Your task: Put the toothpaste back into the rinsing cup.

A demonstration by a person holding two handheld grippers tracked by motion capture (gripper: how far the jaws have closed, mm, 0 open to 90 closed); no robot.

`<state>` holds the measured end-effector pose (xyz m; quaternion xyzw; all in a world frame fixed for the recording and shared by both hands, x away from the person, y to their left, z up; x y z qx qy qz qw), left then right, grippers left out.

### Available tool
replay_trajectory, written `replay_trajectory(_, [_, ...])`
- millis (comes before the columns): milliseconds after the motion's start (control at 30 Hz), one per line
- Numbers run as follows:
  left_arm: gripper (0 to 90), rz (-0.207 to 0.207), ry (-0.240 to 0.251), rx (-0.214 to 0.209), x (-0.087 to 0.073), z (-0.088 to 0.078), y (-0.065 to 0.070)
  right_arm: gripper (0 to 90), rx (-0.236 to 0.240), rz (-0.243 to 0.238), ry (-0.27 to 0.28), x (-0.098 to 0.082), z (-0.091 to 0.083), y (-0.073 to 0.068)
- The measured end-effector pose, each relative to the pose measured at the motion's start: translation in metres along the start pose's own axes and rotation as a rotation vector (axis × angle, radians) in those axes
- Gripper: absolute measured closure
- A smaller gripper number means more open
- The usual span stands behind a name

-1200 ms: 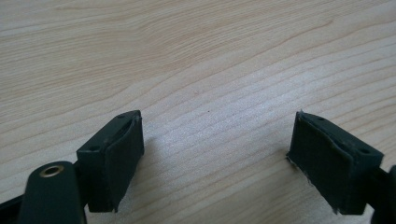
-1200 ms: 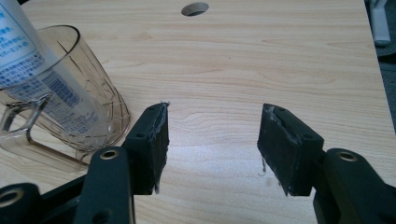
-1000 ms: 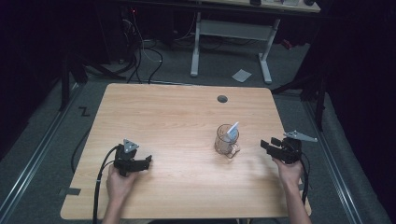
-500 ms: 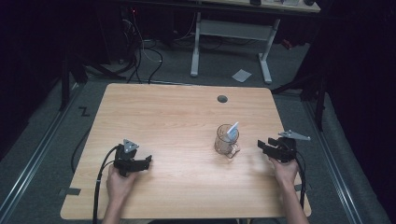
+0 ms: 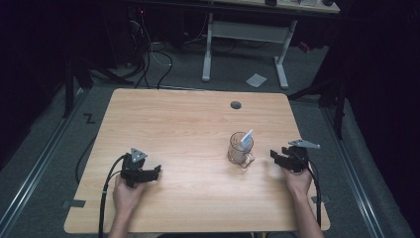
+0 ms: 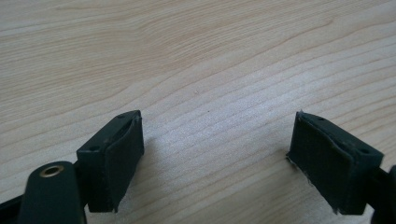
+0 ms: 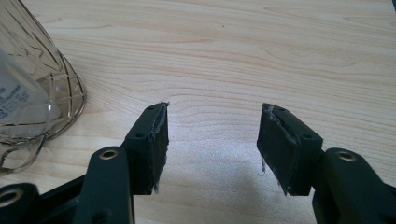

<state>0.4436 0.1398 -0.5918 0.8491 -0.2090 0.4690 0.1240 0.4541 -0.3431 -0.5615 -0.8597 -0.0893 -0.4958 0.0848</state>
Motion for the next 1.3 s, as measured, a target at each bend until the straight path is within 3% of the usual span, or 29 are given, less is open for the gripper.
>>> replay_trajectory(533, [18.0,0.0,0.0,0.0,0.0,0.0,0.0,43.0,-0.032,-0.037,-0.03,-0.006,0.007,0.0])
replay_trajectory(767, [18.0,0.0,-0.001,-0.001,0.0,0.0,0.0,43.0,-0.034,-0.025,-0.039,-0.009,0.011,0.002])
replay_trajectory(933, [18.0,0.0,-0.002,-0.001,0.0,0.0,0.0,42.4,-0.037,-0.049,-0.069,-0.015,0.016,0.0])
replay_trajectory(1300, [18.1,0.0,-0.002,0.0,0.0,0.0,0.0,39.1,-0.039,-0.065,-0.044,-0.016,0.019,-0.001])
Point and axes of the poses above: each handheld gripper's, and its own axes: z roughly forward along the jaws, x roughly out of its top, y roughly to its right, the point moved 8 cm from there along z, roughly forward along the jaws, and after that the axes turned 11 degrees about y, right-handed, at the moved point
